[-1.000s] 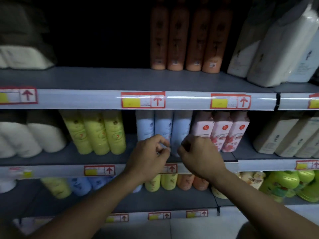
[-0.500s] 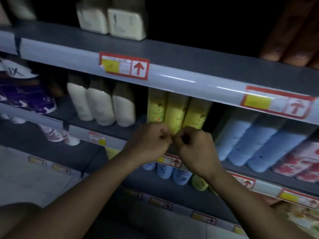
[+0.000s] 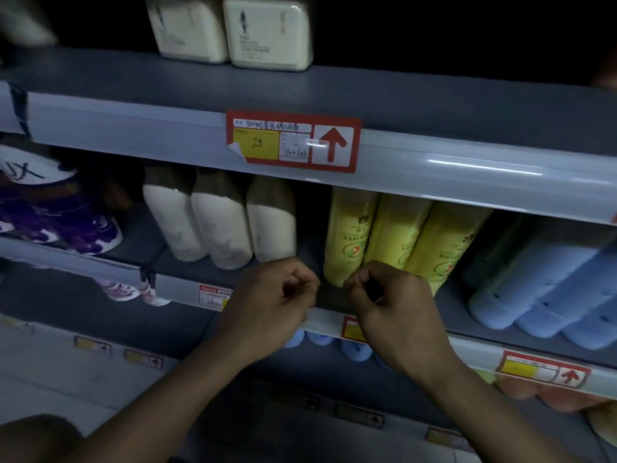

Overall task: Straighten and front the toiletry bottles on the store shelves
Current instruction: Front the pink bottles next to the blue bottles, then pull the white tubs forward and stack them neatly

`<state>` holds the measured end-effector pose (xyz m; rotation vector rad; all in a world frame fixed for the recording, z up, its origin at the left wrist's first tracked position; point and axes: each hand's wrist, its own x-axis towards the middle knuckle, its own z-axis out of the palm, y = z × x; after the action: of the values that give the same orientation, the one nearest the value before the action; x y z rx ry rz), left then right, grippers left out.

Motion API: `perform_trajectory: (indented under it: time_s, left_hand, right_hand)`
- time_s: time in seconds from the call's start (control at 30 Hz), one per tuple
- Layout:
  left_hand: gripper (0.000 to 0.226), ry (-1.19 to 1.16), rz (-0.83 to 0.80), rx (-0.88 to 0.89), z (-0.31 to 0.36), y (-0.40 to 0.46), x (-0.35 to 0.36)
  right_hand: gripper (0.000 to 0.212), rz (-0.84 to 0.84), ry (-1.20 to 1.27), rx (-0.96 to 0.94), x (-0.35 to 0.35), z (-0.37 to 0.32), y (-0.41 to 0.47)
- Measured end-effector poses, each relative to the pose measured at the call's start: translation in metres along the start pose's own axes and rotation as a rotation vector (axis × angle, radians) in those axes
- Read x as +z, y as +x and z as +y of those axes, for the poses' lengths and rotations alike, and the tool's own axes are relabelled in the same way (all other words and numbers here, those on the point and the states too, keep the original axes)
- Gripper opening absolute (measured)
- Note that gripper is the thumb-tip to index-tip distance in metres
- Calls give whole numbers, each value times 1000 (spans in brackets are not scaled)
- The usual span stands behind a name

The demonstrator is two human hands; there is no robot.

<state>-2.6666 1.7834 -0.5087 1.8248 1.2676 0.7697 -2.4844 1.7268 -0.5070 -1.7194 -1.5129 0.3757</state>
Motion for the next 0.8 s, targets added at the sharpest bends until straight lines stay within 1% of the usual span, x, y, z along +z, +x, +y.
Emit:
perform_trajectory:
  time_s: [0.07,0.17,0.27,0.43,0.6,0.7,0.8]
  left_hand:
    - [22,-69,-5,-42,-9,3,-12]
    - [19,-115,22,-65,-22,10,-33]
    - [17,-144,23,-43,-29,10,-55]
    - [20,-222,25,-19,-31,-4,-84]
    - [20,-295,60,71,-4,-27,-108]
    - [18,-363,121,130,22,-42,-121]
    - [15,-388,141,223,45,-54,-135]
  right_hand:
    - [19,-8,-7,5,9,-9,-2]
    - [22,17,30,33,22,-25,0]
    - [22,47,67,45,35,-43,-2]
    - [23,90,113,50,41,-76,-15]
    - [20,114,101,-29,24,-116,-35]
    - [20,103,124,-123,3,-145,-42]
    - [16,122,179,-200,-18,-170,-42]
